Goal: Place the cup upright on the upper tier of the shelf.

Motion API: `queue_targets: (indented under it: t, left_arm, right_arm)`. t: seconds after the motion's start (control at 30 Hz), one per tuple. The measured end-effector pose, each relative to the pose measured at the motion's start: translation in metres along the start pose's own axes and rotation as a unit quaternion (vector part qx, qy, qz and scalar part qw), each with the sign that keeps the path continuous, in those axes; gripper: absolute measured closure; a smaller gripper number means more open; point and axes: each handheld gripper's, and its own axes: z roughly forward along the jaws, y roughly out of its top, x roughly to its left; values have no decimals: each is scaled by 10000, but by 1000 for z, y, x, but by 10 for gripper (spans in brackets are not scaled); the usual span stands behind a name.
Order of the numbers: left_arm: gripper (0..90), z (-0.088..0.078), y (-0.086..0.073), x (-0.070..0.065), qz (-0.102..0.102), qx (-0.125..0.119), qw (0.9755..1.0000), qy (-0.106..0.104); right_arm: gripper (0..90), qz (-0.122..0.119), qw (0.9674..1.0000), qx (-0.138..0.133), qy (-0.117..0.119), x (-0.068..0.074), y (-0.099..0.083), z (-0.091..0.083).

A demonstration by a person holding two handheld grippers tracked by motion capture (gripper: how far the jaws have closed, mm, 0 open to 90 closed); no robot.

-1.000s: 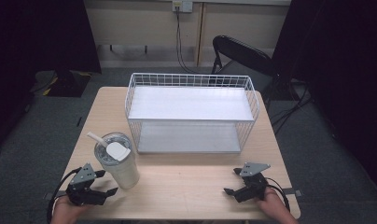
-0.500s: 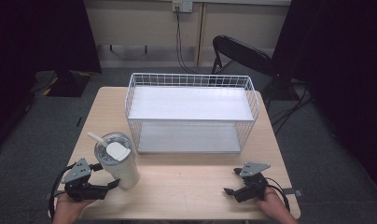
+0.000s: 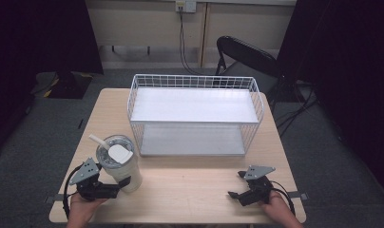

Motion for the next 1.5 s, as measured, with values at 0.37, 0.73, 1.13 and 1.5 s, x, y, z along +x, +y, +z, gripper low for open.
queue_targets:
  t: [0.37, 0.73, 1.13, 1.5]
  left_arm:
    - [67, 13, -1, -2, -111, -620, 9980, 49]
    - [60, 20, 1, -5, -190, -877, 9959, 132]
    - [90, 23, 5, -8, 30, -781, 9964, 327]
    - [93, 21, 20, -12, 146, -940, 9948, 353]
  right_arm:
    - [110, 1, 10000, 0, 1, 0, 0, 0]
    - [110, 0, 10000, -1, 0, 0, 0, 0]
    - [111, 0, 10000, -1, 0, 0, 0, 0]
    - [110, 2, 10000, 0, 6, 0, 0, 0]
